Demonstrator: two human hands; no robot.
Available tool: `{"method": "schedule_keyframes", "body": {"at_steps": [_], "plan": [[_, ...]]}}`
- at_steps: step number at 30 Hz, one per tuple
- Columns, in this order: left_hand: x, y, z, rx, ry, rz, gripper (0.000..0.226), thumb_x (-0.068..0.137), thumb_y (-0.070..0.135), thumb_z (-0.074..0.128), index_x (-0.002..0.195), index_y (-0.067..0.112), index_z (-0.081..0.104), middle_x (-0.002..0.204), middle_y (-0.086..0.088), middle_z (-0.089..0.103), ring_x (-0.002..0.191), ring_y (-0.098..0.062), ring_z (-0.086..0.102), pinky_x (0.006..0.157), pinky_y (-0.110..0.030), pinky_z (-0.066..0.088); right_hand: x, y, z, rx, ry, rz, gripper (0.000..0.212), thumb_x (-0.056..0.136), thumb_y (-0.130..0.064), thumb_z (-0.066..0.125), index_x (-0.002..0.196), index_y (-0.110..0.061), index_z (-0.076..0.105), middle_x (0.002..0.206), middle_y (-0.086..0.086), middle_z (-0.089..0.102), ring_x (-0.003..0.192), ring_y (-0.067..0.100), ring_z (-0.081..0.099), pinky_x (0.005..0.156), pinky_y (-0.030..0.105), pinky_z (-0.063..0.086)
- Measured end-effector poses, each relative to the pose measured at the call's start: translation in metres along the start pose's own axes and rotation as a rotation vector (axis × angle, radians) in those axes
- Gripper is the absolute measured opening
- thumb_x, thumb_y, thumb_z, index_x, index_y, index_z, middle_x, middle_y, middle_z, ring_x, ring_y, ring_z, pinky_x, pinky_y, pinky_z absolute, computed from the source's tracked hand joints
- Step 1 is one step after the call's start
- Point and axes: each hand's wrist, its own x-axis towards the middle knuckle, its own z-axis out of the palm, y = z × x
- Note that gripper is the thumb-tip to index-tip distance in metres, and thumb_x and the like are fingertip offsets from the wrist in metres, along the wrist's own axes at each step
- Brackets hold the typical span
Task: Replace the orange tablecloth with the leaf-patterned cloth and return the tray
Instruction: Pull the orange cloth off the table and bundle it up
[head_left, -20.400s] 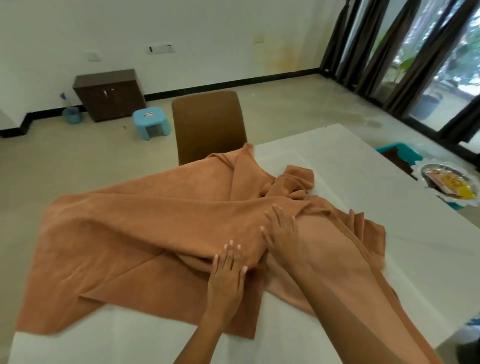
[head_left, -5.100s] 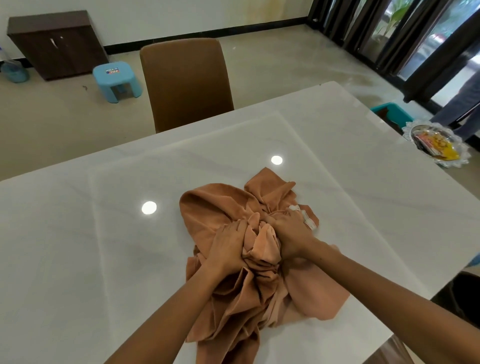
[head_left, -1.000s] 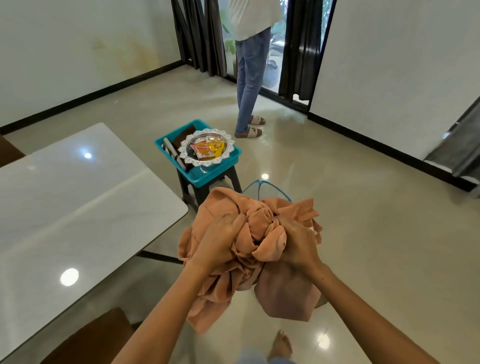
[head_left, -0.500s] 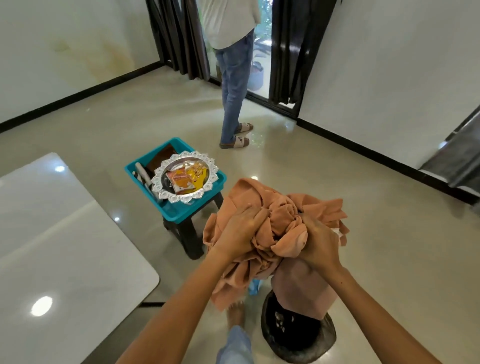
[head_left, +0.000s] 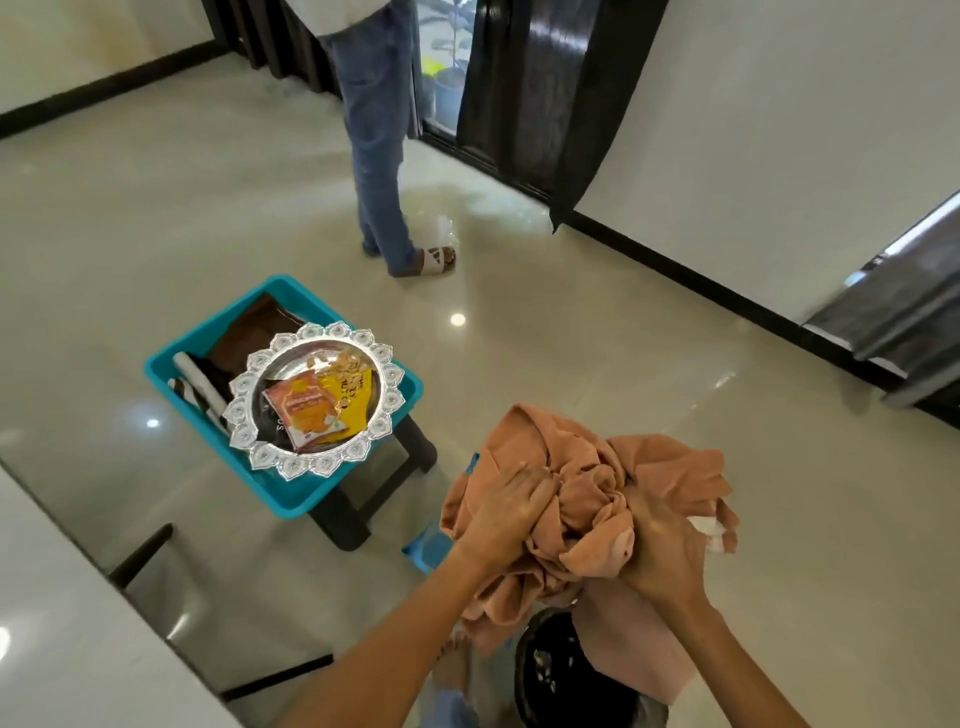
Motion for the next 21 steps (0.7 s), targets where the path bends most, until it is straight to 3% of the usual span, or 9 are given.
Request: {"method": "schedule_keyframes", "body": {"at_steps": [3, 7, 10, 12, 14, 16, 19, 21], "plan": [[0.004, -0.008, 0.01, 0.072, 0.026, 0.009, 0.068, 0.057, 0.043, 0.078, 0.112, 0.014, 0.052, 0.1, -0.002, 0.071, 0.093, -0.015, 0.067, 0.105, -0.03, 0.029, 0.011, 0.007, 0.017, -0.038, -0.091, 0.059, 0.045, 0.061, -0.048, 0.069, 0.09, -0.015, 0.059, 0.076, 0.008, 0.064, 0.06, 0.028, 0.058, 0.049, 0.031, 0.046], [0.006, -0.026, 0.031, 0.058, -0.057, -0.07, 0.08, 0.045, 0.055, 0.08, 0.11, 0.019, 0.051, 0.096, 0.006, 0.071, 0.089, -0.009, 0.068, 0.095, -0.024, 0.043, 0.019, 0.018, 0.047, -0.074, -0.206, 0.116, 0.038, 0.061, -0.041, 0.069, 0.087, -0.016, 0.06, 0.074, 0.005, 0.064, 0.06, 0.027, 0.059, 0.049, 0.033, 0.047], [0.0, -0.047, 0.059, 0.093, -0.09, -0.076, 0.071, 0.056, 0.044, 0.082, 0.115, 0.015, 0.055, 0.106, 0.0, 0.069, 0.098, -0.015, 0.066, 0.101, -0.03, 0.038, 0.023, 0.021, 0.064, -0.098, -0.279, 0.13, 0.038, 0.058, -0.04, 0.071, 0.087, -0.018, 0.058, 0.071, 0.002, 0.063, 0.058, 0.026, 0.059, 0.047, 0.029, 0.043], [-0.002, -0.055, 0.07, 0.079, -0.156, -0.117, 0.057, 0.072, 0.049, 0.059, 0.119, 0.017, 0.049, 0.108, 0.002, 0.069, 0.1, -0.013, 0.066, 0.102, -0.028, 0.036, 0.026, 0.022, 0.074, -0.12, -0.311, 0.125, 0.039, 0.057, -0.04, 0.07, 0.087, -0.018, 0.058, 0.07, 0.002, 0.063, 0.056, 0.026, 0.059, 0.046, 0.029, 0.042], [-0.003, -0.059, 0.08, 0.092, -0.255, -0.203, 0.065, 0.075, 0.057, 0.042, 0.126, 0.016, 0.042, 0.114, 0.0, 0.067, 0.103, -0.014, 0.066, 0.1, -0.028, 0.035, 0.029, 0.026, 0.083, -0.137, -0.349, 0.129, 0.04, 0.057, -0.041, 0.067, 0.088, -0.019, 0.058, 0.068, 0.003, 0.063, 0.054, 0.027, 0.059, 0.046, 0.03, 0.042], [-0.006, -0.066, 0.092, 0.106, -0.294, -0.221, 0.077, 0.071, 0.062, 0.053, 0.13, 0.015, 0.039, 0.119, -0.004, 0.065, 0.107, -0.018, 0.064, 0.097, -0.032, 0.035, 0.032, 0.03, 0.093, -0.146, -0.393, 0.129, 0.039, 0.058, -0.043, 0.063, 0.089, -0.019, 0.06, 0.068, 0.003, 0.063, 0.056, 0.027, 0.06, 0.048, 0.031, 0.044], [0.001, -0.077, 0.102, 0.072, -0.347, -0.339, 0.102, 0.044, 0.064, 0.08, 0.125, 0.015, 0.042, 0.112, 0.001, 0.069, 0.102, -0.013, 0.066, 0.089, -0.028, 0.049, 0.039, 0.034, 0.108, -0.163, -0.455, 0.106, 0.044, 0.055, -0.038, 0.071, 0.094, -0.019, 0.064, 0.073, 0.001, 0.066, 0.062, 0.026, 0.063, 0.053, 0.03, 0.046], [0.004, -0.084, 0.105, 0.126, -0.369, -0.37, 0.104, 0.049, 0.058, 0.083, 0.131, 0.014, 0.036, 0.123, -0.003, 0.063, 0.114, -0.017, 0.06, 0.092, -0.034, 0.05, 0.046, 0.035, 0.118, -0.19, -0.487, 0.093, 0.049, 0.049, -0.034, 0.074, 0.094, -0.018, 0.064, 0.072, 0.003, 0.066, 0.061, 0.026, 0.064, 0.053, 0.029, 0.047]]}}
